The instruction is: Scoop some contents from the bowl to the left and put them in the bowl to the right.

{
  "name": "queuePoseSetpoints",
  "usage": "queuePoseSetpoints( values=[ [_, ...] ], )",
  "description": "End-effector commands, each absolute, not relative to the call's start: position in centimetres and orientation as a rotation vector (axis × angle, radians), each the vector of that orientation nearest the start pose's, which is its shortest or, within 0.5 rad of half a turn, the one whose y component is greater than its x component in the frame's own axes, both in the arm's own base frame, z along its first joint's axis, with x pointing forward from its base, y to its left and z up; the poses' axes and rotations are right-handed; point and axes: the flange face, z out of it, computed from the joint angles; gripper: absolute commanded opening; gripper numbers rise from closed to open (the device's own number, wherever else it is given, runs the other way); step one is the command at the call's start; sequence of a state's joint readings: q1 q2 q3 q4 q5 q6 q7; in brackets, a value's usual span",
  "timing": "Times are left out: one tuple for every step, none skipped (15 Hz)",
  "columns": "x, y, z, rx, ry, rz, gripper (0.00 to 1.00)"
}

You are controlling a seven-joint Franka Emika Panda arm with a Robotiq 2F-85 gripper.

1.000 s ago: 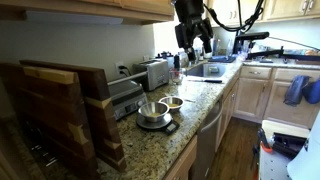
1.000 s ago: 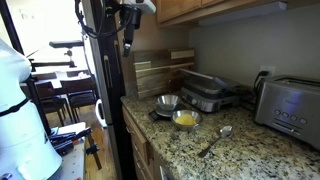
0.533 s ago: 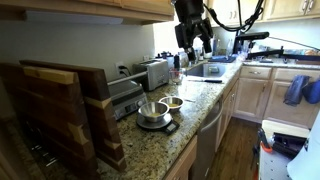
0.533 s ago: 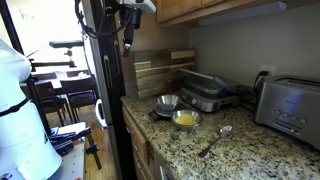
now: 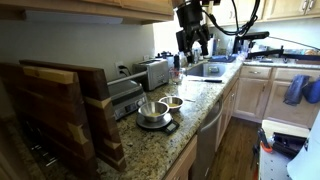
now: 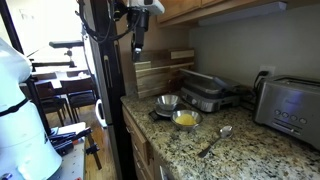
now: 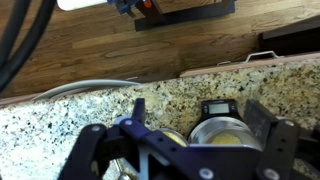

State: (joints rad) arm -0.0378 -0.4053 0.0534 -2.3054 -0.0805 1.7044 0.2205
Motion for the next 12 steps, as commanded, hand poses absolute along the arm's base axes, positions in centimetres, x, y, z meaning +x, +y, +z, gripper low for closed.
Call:
queuePoseSetpoints(
  values=[
    [41.6, -3.5, 46.6, -3.239, 0.283, 0.233, 1.0],
    [42.1, -4.6, 45.9, -3.24, 0.267, 0.209, 1.0],
    [42.5, -5.5, 45.2, -3.242, 0.243, 0.192, 1.0],
    [43.0, -6.6, 44.3, -3.233, 0.225, 0.184, 1.0],
    [43.4, -7.5, 43.6, -3.228, 0.209, 0.183, 1.0],
    [43.6, -8.3, 42.8, -3.22, 0.197, 0.197, 1.0],
    [43.7, -8.7, 42.3, -3.219, 0.197, 0.222, 1.0],
    [43.8, -7.8, 43.2, -3.215, 0.227, 0.223, 1.0],
    [43.9, -8.3, 42.5, -3.211, 0.226, 0.239, 1.0],
    [44.0, -8.5, 42.0, -3.209, 0.221, 0.251, 1.0],
    [44.1, -8.5, 41.8, -3.209, 0.217, 0.257, 1.0],
    [44.1, -8.5, 41.8, -3.209, 0.215, 0.257, 1.0]
  ],
)
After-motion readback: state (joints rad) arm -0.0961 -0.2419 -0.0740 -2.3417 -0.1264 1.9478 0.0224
